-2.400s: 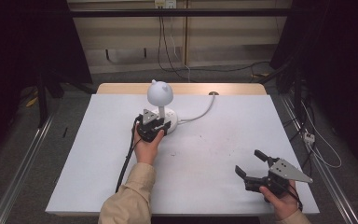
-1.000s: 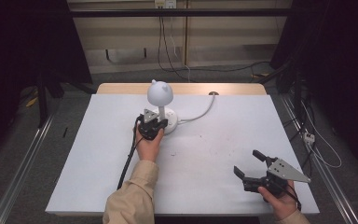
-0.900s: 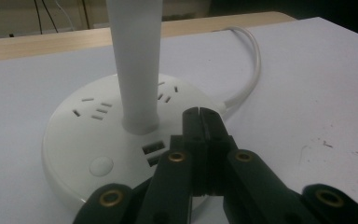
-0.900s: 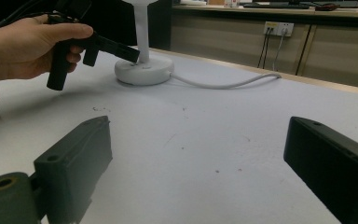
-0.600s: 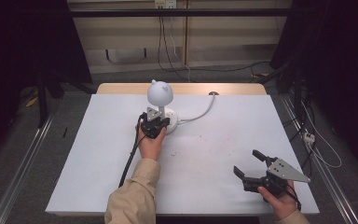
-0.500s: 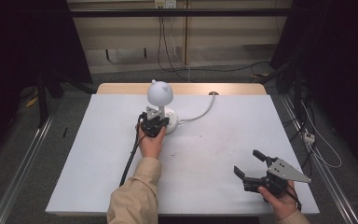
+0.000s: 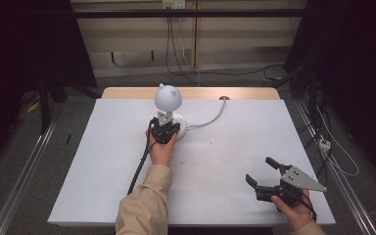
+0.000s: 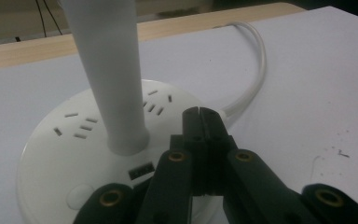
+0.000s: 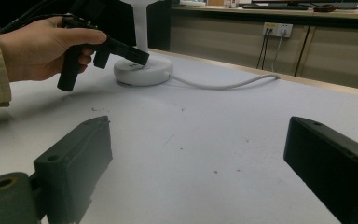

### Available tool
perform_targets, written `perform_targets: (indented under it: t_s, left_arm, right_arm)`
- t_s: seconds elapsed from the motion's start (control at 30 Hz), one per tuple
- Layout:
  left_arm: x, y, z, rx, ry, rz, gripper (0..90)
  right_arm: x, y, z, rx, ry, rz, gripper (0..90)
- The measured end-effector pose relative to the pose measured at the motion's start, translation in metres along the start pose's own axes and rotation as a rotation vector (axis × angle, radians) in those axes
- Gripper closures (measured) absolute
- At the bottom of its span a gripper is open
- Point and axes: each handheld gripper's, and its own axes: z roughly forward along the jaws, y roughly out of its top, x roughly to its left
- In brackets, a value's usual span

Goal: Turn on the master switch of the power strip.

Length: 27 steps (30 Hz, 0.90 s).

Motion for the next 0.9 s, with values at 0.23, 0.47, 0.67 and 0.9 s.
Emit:
perform_targets:
  t_s: [0.23, 0.47, 0.67, 0.9]
  left_arm:
    - [-0.0016, -0.0011, 0.0028, -0.001, 0.011, 0.008, 90.0]
    - [-0.0022, -0.0024, 0.0028, -0.004, 0.031, 0.038, 90.0]
    - [-0.0039, -0.0037, 0.0034, -0.005, 0.047, 0.043, 90.0]
    - [-0.0051, -0.0074, 0.0036, -0.022, 0.054, 0.04, 90.0]
  right_arm:
    - [-0.0003, 0.0001, -0.0003, -0.002, 0.0, 0.0, 7.1]
    - [0.0005, 0.0002, -0.0004, 0.0, 0.002, -0.002, 7.1]
    - [0.0012, 0.0, -0.0001, -0.002, 0.005, -0.005, 7.1]
    - [0.0029, -0.0003, 0.0011, 0.005, 0.01, -0.007, 7.1]
